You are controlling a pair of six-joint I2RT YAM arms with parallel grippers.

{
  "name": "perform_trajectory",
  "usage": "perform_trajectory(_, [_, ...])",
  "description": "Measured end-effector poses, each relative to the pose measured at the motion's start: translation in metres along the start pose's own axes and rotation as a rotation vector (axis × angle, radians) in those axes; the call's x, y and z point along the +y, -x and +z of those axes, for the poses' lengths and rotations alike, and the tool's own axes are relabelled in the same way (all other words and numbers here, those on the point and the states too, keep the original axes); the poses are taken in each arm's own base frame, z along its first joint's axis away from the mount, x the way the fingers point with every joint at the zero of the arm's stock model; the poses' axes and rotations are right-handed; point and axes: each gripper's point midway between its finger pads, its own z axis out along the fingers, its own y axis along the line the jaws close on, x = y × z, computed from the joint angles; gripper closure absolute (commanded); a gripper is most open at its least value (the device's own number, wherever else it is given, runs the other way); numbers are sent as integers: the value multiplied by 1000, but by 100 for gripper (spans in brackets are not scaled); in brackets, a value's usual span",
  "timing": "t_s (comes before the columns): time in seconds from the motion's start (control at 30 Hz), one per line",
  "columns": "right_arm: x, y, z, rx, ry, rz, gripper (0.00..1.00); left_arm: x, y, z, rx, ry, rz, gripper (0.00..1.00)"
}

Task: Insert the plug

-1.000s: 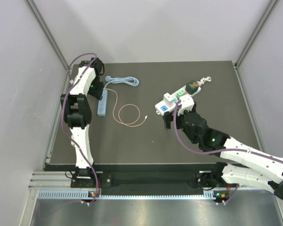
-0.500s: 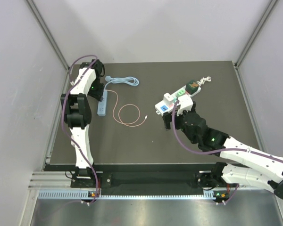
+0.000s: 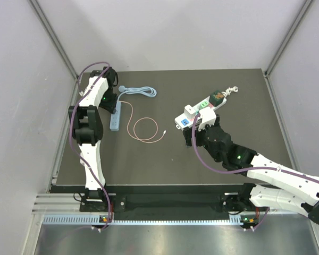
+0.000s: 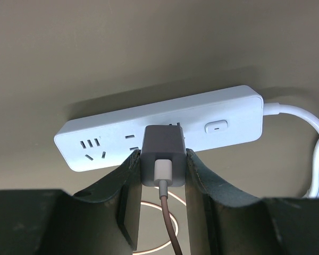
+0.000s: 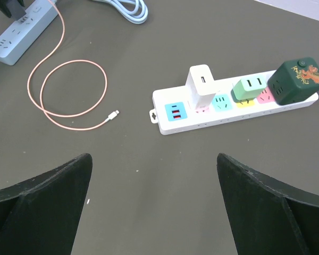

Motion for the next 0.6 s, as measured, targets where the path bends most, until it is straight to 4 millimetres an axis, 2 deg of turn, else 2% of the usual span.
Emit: perform_trajectory(0.6, [1,-3,2,11,-1,-14,0,-5,1,2,-8,-22,-43,100])
